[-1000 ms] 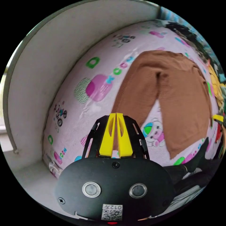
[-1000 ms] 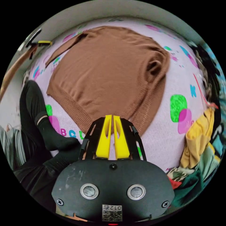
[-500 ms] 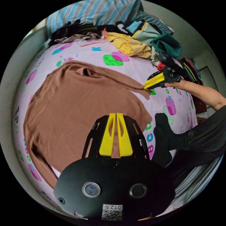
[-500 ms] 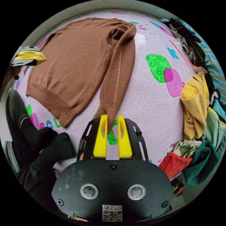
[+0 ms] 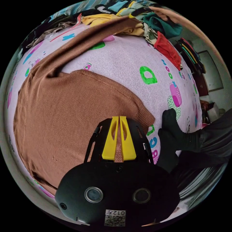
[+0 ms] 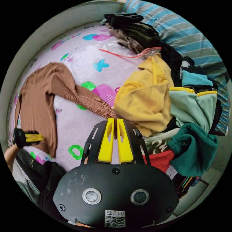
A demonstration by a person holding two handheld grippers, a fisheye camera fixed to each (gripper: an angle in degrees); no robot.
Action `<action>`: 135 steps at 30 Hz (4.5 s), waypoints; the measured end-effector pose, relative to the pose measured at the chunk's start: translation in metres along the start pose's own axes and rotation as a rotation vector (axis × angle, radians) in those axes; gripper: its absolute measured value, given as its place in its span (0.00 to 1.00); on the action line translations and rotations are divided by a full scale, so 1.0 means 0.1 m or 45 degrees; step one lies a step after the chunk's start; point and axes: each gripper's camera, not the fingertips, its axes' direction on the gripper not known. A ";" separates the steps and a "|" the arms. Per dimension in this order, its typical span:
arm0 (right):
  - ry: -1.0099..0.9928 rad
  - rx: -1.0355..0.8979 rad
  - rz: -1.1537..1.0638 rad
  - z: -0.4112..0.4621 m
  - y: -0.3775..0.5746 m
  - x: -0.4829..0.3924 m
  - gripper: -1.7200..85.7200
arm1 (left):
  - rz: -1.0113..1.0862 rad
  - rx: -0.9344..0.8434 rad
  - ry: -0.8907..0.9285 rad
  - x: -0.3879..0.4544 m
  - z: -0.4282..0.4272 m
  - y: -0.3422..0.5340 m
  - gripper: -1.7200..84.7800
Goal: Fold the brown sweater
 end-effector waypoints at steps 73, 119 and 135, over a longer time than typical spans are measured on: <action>-0.367 0.333 -0.650 0.75 -2.71 -3.30 0.01 | -1.141 0.167 -0.446 -4.56 -1.42 1.56 0.03; -0.348 0.232 -0.739 0.92 -1.33 -3.31 0.01 | -1.119 0.157 -0.269 -2.10 -0.87 2.47 0.02; -0.431 -0.052 -0.980 0.82 -0.37 -3.30 0.01 | -0.736 0.121 -0.122 -0.79 -0.67 2.12 0.03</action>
